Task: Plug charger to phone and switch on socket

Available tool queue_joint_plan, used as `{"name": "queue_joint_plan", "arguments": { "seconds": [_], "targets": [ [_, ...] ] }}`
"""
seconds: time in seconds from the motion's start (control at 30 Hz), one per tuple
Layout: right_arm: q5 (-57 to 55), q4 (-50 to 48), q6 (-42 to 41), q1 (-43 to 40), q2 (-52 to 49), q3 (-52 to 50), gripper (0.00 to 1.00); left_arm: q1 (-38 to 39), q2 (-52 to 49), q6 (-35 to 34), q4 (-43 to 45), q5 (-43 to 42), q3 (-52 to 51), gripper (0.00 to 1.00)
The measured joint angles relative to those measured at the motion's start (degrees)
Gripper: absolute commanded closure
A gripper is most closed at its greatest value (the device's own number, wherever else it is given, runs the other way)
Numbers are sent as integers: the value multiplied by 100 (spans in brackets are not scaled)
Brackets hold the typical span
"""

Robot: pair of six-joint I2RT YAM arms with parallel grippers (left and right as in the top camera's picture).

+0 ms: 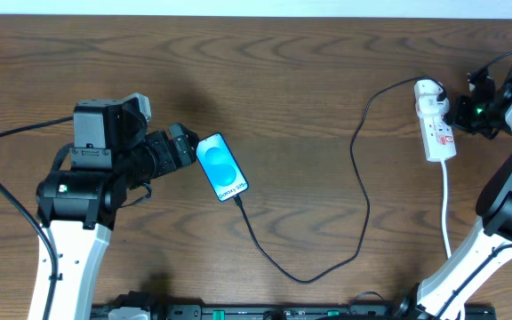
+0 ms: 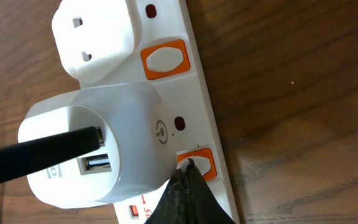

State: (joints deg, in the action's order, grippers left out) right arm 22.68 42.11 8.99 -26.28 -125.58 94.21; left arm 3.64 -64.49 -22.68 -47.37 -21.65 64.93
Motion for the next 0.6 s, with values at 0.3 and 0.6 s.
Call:
{"name": "queue_joint_plan", "arguments": {
  "seconds": [0.3,0.6],
  "targets": [
    [-92,-9,0,31,17,-11,99,0,0,0,0,0,0,6],
    [-127,-22,0,37,24,-13,99,0,0,2,0,0,0,6]
  ]
}}
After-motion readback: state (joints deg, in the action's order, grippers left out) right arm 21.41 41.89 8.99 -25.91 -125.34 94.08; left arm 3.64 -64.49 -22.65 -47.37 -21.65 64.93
